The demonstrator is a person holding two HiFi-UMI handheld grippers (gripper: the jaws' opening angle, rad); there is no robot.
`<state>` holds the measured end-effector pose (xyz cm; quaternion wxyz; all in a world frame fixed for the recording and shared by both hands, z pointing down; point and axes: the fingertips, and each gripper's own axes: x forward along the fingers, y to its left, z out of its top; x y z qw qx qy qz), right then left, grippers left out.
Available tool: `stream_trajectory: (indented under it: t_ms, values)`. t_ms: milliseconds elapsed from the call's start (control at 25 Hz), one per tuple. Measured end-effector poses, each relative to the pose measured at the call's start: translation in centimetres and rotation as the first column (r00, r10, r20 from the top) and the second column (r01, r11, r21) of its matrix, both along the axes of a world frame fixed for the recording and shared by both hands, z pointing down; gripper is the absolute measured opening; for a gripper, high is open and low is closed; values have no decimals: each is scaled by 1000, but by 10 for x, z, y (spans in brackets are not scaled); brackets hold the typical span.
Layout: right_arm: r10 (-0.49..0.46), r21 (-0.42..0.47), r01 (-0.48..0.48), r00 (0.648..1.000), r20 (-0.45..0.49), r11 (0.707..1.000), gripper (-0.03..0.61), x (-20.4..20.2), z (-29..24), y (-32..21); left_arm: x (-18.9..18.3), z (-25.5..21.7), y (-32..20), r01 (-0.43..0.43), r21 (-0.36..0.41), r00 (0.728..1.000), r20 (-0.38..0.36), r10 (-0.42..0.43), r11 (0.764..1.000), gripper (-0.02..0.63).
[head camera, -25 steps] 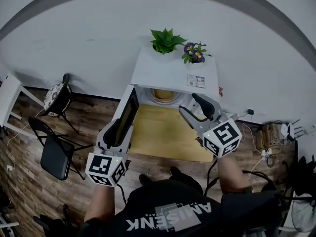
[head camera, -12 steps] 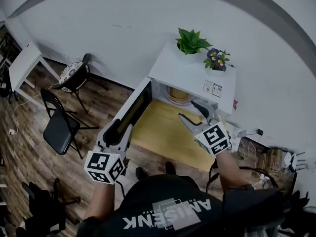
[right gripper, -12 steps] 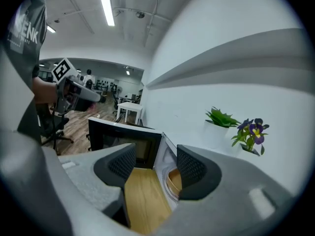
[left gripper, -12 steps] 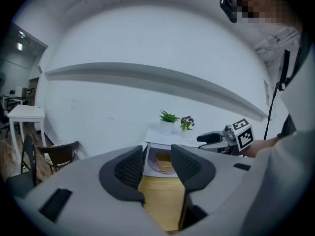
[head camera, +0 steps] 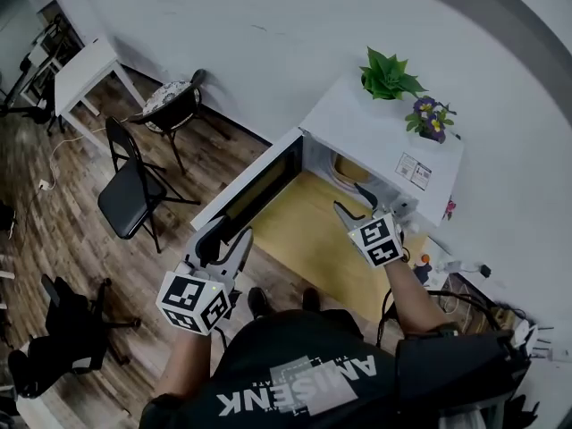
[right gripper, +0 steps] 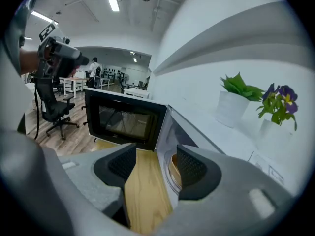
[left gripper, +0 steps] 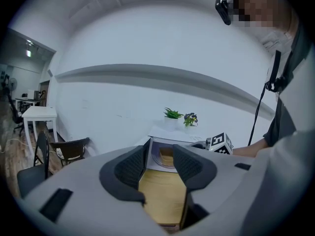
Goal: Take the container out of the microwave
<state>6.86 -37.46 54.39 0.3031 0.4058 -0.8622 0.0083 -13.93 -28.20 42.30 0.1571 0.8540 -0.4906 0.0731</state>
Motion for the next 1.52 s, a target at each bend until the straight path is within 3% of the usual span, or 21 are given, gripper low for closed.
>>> stream_trajectory:
  t_ms: [400, 600, 760, 1080, 1360, 1520]
  values:
    - [-57, -27, 53, 986, -155, 998, 241, -2, 71, -40, -12, 10, 28, 172, -31, 985, 3, -172, 985, 189]
    - [-26, -55, 15, 976, -214, 998, 241, 4, 99, -60, -15, 3, 34, 234, -59, 967, -86, -239, 970, 189]
    - [-14, -37, 5, 965, -262, 999, 241, 5, 112, -77, -17, -2, 38, 264, -38, 963, -35, -266, 964, 188]
    - [-7, -44, -10, 926, -377, 999, 236, 11, 136, -107, -36, -11, 50, 318, -17, 948, -1, -318, 948, 189]
    - [-14, -80, -21, 911, -412, 997, 215, 12, 145, -116, -51, 5, 56, 385, -83, 923, -1, -386, 919, 188]
    - [-27, -90, -16, 890, -456, 996, 197, 12, 148, -115, -53, 6, 57, 373, -82, 927, -2, -375, 924, 187]
